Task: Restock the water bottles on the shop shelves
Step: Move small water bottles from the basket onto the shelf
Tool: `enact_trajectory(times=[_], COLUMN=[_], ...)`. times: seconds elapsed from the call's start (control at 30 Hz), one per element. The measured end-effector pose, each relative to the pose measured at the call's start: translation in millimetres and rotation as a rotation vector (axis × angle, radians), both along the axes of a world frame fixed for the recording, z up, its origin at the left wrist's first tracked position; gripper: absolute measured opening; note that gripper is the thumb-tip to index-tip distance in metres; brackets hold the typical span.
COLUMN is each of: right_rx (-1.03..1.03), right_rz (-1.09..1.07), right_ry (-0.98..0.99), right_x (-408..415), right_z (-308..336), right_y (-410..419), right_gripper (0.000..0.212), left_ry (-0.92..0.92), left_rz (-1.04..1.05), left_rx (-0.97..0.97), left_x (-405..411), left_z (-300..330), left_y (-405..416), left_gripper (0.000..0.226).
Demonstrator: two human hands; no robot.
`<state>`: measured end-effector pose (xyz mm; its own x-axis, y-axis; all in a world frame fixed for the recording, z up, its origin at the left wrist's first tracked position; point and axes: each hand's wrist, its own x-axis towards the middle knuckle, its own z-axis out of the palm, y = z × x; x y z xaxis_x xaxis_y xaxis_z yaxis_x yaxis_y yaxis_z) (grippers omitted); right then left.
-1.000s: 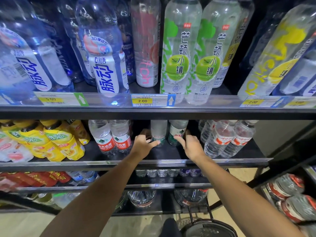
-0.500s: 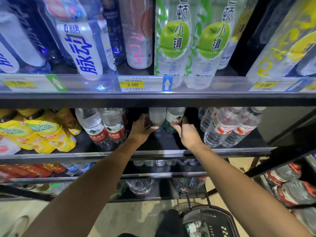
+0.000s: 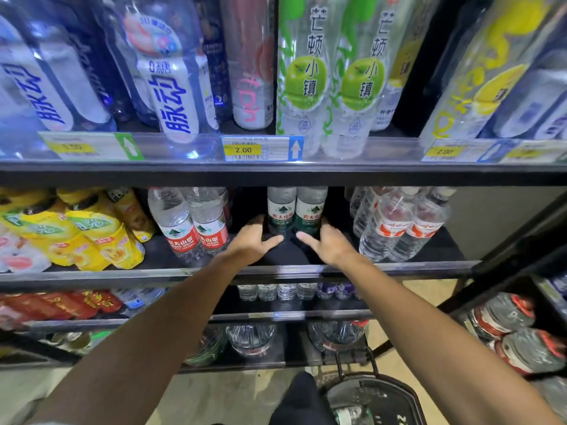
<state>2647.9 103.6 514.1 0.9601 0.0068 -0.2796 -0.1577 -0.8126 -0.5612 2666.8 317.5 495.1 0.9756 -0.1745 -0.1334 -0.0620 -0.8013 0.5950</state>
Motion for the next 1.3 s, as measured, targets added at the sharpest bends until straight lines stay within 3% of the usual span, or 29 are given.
enact_trajectory(times=[0.1, 0.17, 0.4, 0.63, 0.97, 1.1, 1.2, 1.3], right_rx=[-0.025, -0.051, -0.07, -0.098, -0.11, -0.055, -0.004, 0.066], right_rz=[0.012, 0.045, 0.138, 0.092, -0.174, -0.362, -0.496, -0.605], right_ry=[0.048, 0.035, -0.25, -0.278, -0.01, 0.114, 0.188, 0.191], right_x=[-15, -32, -115, -217, -409, -513, -575, -620], right_z=[16, 26, 41, 15, -53, -76, -86, -91], right_y=[-4, -8, -18, -38, -117, -148, -168, -176], right_gripper=[0.08, 0.085, 0.071, 0.067, 0.073, 0.077, 0.079, 0.075], left_ry=[0.029, -0.023, -0.231, -0.406, -0.106, -0.282, -0.064, 0.012], left_rz=[-0.056, -0.134, -0.441, -0.71, -1.082, -1.237, -1.288, -1.302], left_rx=[0.166, 0.216, 0.332, 0.256, 0.491, 0.514, 0.592, 0.612], left_x=[-13, -26, -79, -139, -235, -292, -329, -352], left_z=[17, 31, 59, 41, -18, -38, -58, -74], left_y=[13, 21, 34, 18, -74, -130, -163, -185], left_gripper=[0.086, 0.084, 0.079, 0.071, 0.073, 0.078, 0.076, 0.075])
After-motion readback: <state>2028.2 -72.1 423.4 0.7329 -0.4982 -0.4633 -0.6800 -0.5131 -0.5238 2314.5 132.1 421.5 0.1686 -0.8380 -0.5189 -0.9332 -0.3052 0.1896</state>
